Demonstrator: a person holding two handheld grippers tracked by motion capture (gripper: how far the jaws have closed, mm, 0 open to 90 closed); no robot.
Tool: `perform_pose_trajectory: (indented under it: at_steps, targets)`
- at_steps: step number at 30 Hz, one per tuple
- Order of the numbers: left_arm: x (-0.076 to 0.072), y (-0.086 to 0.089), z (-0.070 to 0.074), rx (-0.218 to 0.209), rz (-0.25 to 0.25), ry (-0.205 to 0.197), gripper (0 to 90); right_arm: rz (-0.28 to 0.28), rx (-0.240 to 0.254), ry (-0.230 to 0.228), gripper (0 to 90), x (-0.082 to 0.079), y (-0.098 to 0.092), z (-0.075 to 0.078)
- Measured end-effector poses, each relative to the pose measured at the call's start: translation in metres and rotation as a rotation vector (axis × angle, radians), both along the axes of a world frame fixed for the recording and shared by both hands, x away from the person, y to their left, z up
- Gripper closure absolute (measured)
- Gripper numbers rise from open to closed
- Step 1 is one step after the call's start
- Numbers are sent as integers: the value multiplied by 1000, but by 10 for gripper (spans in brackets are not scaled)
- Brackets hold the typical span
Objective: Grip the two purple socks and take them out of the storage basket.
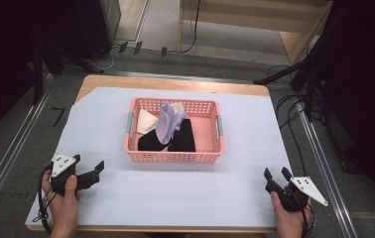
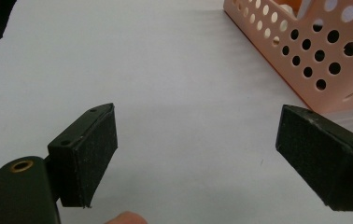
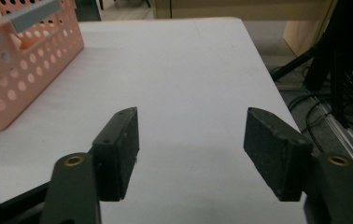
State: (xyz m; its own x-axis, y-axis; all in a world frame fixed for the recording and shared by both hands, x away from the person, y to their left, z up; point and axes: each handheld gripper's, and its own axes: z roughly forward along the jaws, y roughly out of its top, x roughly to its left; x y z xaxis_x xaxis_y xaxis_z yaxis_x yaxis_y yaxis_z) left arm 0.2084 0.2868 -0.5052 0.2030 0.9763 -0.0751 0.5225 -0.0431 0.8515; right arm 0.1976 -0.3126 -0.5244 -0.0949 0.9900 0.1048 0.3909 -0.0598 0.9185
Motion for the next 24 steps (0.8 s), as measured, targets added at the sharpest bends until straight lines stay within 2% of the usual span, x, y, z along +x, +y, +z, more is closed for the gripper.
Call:
perform_pose_trajectory:
  at_steps: [1,5,6,7,9,12,13,15,18,19,24]
  targets:
    - [0,0,0,0,0,-1,139,-12,-25,-9,372,0,0,0]
    - [-1,0,0,3,-2,-4,138,-31,-23,0,349,-1,4,4]
    - [-1,-1,0,7,-4,-7,138,-30,7,-2,294,-1,5,8]
    - [-1,-1,0,8,-4,-10,139,-29,7,-5,259,-1,6,9]
    - [-1,-2,0,12,-6,-8,139,17,19,2,188,0,8,12]
    - [-2,-2,0,18,-10,-16,139,44,36,17,178,1,11,15]
    - [-3,-3,0,22,-20,-28,140,65,16,21,205,2,16,18]
    - [-4,-3,0,25,-26,-39,140,57,14,10,272,4,21,21]
    - [-6,-3,0,25,-28,-50,140,60,46,-67,379,4,27,23]
    - [-6,-3,0,25,-26,-55,140,79,56,-81,407,5,30,24]
    - [-5,-4,0,28,-31,-47,140,120,10,-64,459,10,44,29]
